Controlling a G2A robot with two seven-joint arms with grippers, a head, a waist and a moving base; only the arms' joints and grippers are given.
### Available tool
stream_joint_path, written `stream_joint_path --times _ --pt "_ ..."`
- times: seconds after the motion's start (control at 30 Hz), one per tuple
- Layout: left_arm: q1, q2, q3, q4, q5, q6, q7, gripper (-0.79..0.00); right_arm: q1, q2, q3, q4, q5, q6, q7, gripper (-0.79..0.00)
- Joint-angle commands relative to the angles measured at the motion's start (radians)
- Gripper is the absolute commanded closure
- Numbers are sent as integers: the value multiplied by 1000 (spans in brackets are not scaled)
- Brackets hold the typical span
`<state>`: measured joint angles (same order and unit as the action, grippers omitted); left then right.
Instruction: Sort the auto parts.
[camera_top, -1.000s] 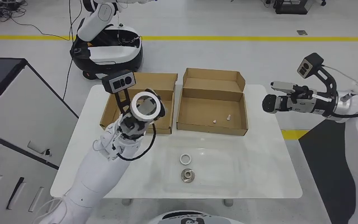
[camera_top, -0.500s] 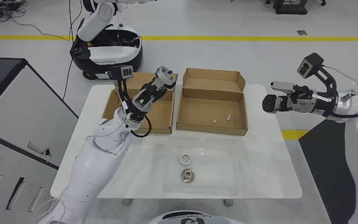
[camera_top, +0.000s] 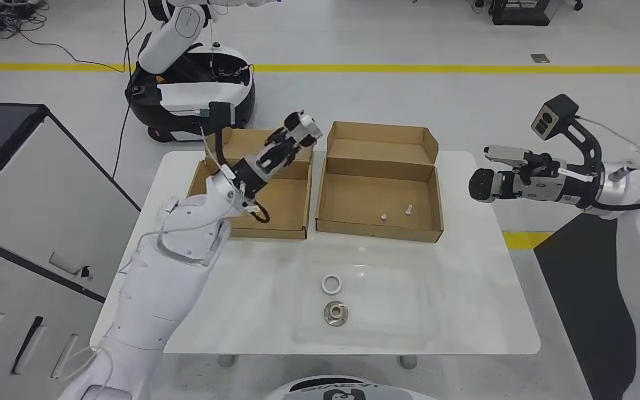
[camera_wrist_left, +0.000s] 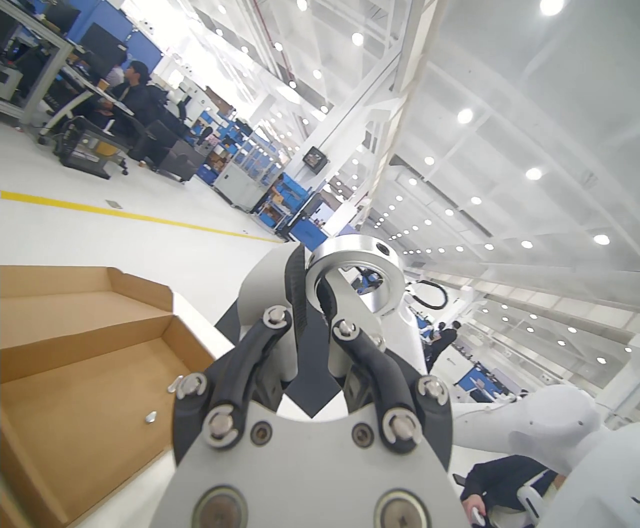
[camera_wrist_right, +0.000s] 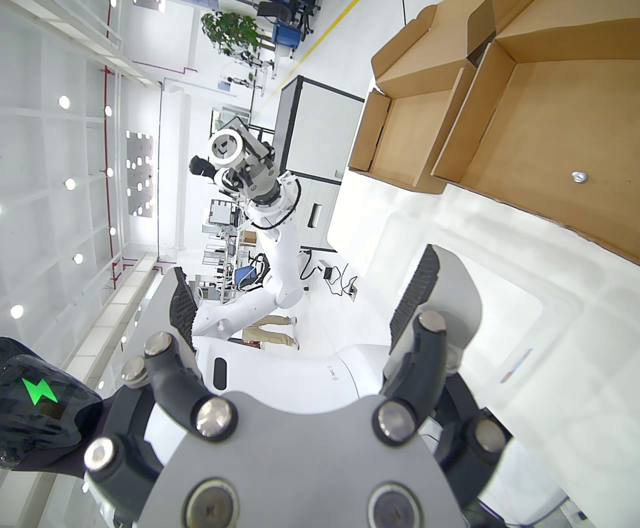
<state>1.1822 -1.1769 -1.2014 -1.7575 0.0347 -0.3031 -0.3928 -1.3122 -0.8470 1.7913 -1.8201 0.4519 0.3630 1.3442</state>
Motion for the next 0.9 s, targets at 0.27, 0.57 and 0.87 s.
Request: stream_joint_path --times 0.27,0.57,0.87 --pt "-43 5 11 65 232 132 -56 0 0 0 0 0 0 0 0 -785" --pt "-16 22 -6 48 440 219 -164 0 0 0 0 0 0 0 0 -785" --pt "-73 31 -2 79 580 201 -266 0 0 0 0 0 0 0 0 -785"
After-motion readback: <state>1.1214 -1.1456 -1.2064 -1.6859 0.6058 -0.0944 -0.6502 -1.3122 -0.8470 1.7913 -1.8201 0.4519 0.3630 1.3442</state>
